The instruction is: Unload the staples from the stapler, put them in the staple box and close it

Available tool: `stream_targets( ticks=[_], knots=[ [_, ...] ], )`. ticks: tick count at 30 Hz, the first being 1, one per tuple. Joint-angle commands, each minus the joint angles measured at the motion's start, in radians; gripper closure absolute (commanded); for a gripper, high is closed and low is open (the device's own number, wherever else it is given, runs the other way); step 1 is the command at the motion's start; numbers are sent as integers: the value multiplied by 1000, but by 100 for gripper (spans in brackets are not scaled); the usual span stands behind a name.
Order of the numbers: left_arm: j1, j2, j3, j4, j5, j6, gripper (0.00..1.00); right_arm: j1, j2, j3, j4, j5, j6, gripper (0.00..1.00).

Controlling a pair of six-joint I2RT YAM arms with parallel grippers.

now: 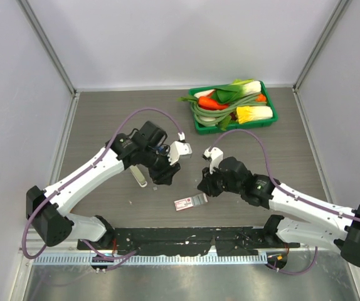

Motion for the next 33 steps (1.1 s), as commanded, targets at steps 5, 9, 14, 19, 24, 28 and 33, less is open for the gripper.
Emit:
stream_targets(
  ticks=[5, 9, 14, 19, 24, 28, 33],
  knots=[
    [5, 13, -90, 113, -97, -52, 54, 126, -32, -125, 105, 472, 194, 99],
    [5, 23, -120, 133, -100, -62, 54, 252, 15, -134, 136, 678, 232, 99],
    [5, 33, -148, 165, -106, -66, 56, 406, 51, -143, 153, 906, 298, 99],
    [5, 30, -171, 185, -103, -74, 57, 478, 81, -169, 168, 985, 382, 99],
    [5, 31, -180, 190, -101, -74, 57, 490, 132, -189, 202, 977, 410, 99],
    [3, 36, -188, 191, -98, -78, 58, 489, 141, -218, 225, 968, 432, 99],
    [3, 39, -189, 191, -94, -80, 59, 490, 133, -234, 252, 962, 427, 99]
  ],
)
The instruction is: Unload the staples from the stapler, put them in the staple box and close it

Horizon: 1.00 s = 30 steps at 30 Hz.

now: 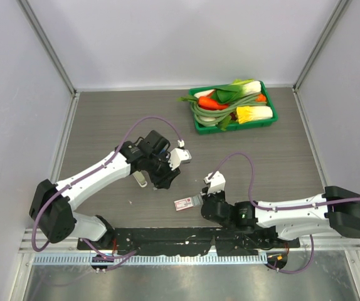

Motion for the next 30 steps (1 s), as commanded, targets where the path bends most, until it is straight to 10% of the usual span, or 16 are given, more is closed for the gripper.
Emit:
stream_targets(
  ticks=[1, 30],
  knots=[
    [3, 1, -2, 32, 9, -7, 58, 9, -11, -6, 70, 44, 25, 99],
    [3, -5, -2, 25, 21, -12, 60, 8, 130, 32, 140, 2, 10, 99]
  ],
)
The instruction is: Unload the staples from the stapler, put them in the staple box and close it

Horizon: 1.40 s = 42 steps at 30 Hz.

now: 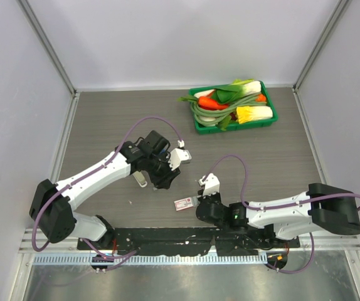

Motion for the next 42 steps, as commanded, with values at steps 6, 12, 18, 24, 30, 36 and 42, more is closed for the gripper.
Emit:
stream_targets(
  ticks=[6, 12, 18, 24, 30, 36, 42],
  knots=[
    [2, -2, -1, 24, 19, -8, 60, 8, 15, 36, 74, 27, -4, 99],
    [2, -2, -1, 24, 17, -8, 60, 8, 30, 35, 81, 26, -1, 99],
    [2, -2, -5, 24, 19, -4, 60, 8, 41, 32, 87, 34, 0, 99],
    [3, -4, -10, 24, 20, -2, 60, 8, 50, 29, 95, 37, -3, 99],
    [2, -10, -14, 24, 19, -1, 60, 8, 62, 27, 100, 37, -4, 95],
    [2, -8, -13, 24, 22, -2, 60, 8, 64, 21, 96, 29, -6, 83],
    [2, -7, -11, 28, 29, -7, 60, 18, 50, 16, 97, 18, -10, 69]
  ],
)
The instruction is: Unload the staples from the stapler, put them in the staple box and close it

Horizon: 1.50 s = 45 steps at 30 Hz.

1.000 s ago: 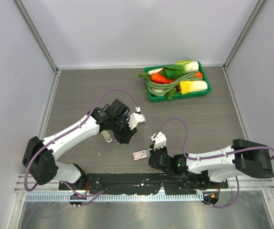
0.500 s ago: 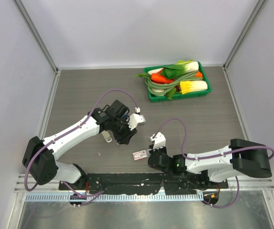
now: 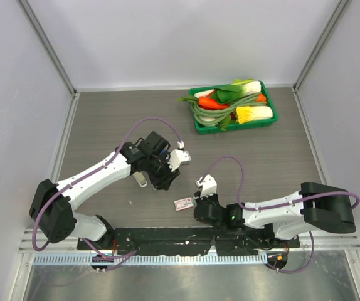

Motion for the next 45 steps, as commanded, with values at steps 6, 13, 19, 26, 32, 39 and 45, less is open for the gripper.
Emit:
stream_targets(
  ticks=[6, 13, 19, 26, 32, 39, 45],
  knots=[
    [2, -12, 2, 24, 33, -6, 60, 23, -10, 16, 21, 17, 0, 60],
    [2, -10, 4, 19, 30, -7, 60, 26, -31, 14, 8, 17, 13, 59],
    [2, -10, 2, 19, 32, -12, 60, 26, -73, 17, -35, 41, 34, 66],
    [2, -7, 2, 17, 30, -12, 60, 26, -232, -50, -100, 91, 92, 93],
    [2, -3, 10, 17, 30, -16, 60, 26, -211, -73, -101, 29, 129, 99],
    [0, -2, 10, 13, 29, -16, 60, 26, -169, -76, -85, -26, 134, 99],
    [0, -1, 8, 14, 27, -13, 60, 26, -157, -79, -50, -37, 129, 99]
  ],
)
